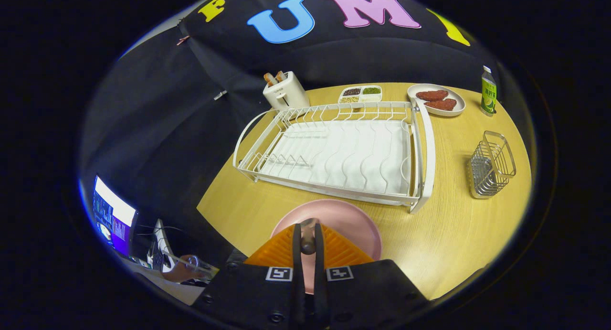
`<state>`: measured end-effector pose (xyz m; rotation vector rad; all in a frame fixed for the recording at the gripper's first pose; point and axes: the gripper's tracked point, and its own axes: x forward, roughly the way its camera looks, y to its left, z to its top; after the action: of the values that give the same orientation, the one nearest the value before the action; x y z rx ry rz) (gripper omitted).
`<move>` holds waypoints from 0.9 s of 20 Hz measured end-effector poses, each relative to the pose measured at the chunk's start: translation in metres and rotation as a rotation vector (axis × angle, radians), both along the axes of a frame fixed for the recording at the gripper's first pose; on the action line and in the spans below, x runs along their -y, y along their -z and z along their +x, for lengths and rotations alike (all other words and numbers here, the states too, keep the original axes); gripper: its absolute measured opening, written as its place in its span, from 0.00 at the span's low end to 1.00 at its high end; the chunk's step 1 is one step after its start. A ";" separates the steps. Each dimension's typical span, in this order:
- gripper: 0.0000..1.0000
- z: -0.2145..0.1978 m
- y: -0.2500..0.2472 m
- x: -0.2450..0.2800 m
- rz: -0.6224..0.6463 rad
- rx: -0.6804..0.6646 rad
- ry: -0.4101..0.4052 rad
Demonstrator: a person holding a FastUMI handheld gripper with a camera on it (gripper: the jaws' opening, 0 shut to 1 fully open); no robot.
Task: Take the plate from the dish rack, then take the spoon from the basket and place it into the plate.
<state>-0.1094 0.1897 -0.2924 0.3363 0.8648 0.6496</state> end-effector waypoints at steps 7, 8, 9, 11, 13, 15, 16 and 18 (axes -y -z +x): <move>0.25 -0.017 0.050 0.029 -0.091 -0.072 -0.026; 0.28 -0.018 0.058 0.032 -0.115 -0.075 -0.022; 0.33 -0.022 0.064 0.037 -0.138 -0.085 -0.015; 0.48 -0.026 0.073 0.043 -0.171 -0.094 -0.005; 0.67 -0.028 0.077 0.050 -0.198 -0.092 -0.007; 0.91 -0.031 0.072 0.054 -0.210 -0.083 -0.009; 0.98 -0.032 0.070 0.055 -0.210 -0.076 -0.009; 0.99 -0.029 0.054 0.062 -0.217 -0.044 -0.005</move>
<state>-0.1386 0.1279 -0.3467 0.1530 0.9687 0.5490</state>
